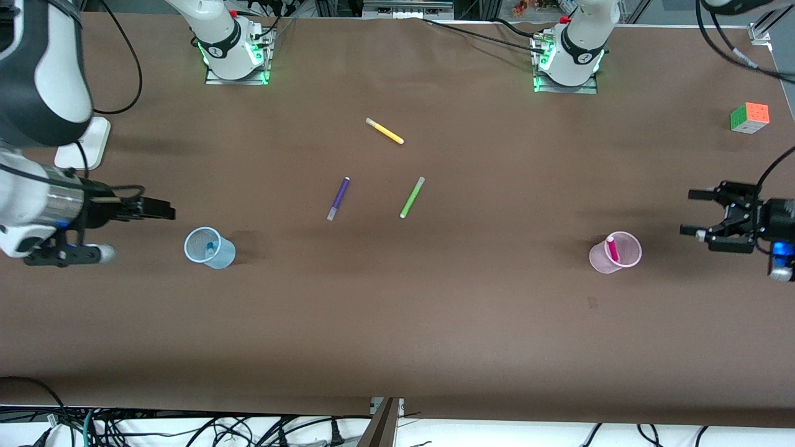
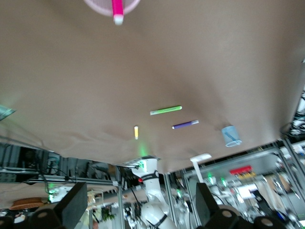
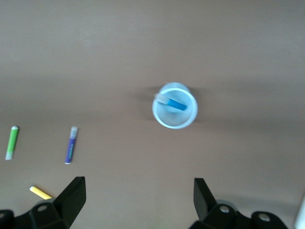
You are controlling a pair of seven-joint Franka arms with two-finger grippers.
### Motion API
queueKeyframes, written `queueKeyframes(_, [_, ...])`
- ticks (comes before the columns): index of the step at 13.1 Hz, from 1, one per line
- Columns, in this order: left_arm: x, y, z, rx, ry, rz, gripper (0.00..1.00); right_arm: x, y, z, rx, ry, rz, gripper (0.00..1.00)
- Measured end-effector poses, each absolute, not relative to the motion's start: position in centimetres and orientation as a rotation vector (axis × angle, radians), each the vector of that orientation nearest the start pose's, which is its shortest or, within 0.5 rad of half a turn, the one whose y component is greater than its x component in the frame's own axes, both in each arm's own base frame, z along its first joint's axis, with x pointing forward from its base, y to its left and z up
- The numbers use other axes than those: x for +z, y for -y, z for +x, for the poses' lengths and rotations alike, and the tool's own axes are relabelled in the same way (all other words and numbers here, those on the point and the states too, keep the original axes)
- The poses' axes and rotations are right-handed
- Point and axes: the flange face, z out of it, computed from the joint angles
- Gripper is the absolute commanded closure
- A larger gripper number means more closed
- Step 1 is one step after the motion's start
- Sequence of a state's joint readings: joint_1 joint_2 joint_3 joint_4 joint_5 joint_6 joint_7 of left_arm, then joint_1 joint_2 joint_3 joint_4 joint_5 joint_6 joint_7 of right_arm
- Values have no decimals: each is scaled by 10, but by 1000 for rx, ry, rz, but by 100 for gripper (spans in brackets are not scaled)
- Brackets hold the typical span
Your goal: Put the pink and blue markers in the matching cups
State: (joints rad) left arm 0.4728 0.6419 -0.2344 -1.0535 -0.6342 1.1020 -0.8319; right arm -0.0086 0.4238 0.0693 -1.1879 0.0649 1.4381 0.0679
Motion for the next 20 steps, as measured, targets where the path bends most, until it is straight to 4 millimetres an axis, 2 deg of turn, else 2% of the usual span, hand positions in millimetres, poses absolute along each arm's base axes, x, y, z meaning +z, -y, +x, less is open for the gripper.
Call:
queueKeyframes(2, [535, -68, 640, -896, -1126, 2307, 0, 563, -10, 645, 237, -58, -3138, 0])
queueKeyframes(4, [574, 1, 625, -784, -1112, 2577, 0, 584, -4, 631, 207, -66, -3184, 0])
queueKeyframes(6, [598, 79, 606, -635, -1039, 2874, 0, 597, -6, 614, 200, -63, -3192, 0])
queueKeyframes(7, [604, 114, 598, -558, -946, 3004, 0, 602, -6, 606, 200, -63, -3194, 0])
queueKeyframes(8, [607, 139, 593, -488, -823, 3102, 0, 606, -6, 598, 200, -65, -3195, 0])
queueKeyframes(9, [610, 153, 594, -405, -682, 3168, 0, 608, -6, 591, 205, -65, -3196, 0])
queueKeyframes(11, [620, 152, 605, -228, -352, 3231, 0, 610, -11, 581, 220, -59, -3165, 0])
queueKeyframes(13, [633, 134, 619, -71, -6, 3228, 0, 607, -14, 577, 234, -57, -3136, 0])
queueKeyframes(14, [637, 129, 623, -22, 114, 3220, 0, 605, -14, 577, 240, -58, -3133, 0])
queueKeyframes(17, [635, 124, 618, 21, 221, 3220, 0, 601, -13, 579, 249, -58, -3132, 0])
queueKeyframes(20, [621, 107, 587, 34, 204, 3205, 0, 600, -13, 579, 252, -60, -3131, 0])
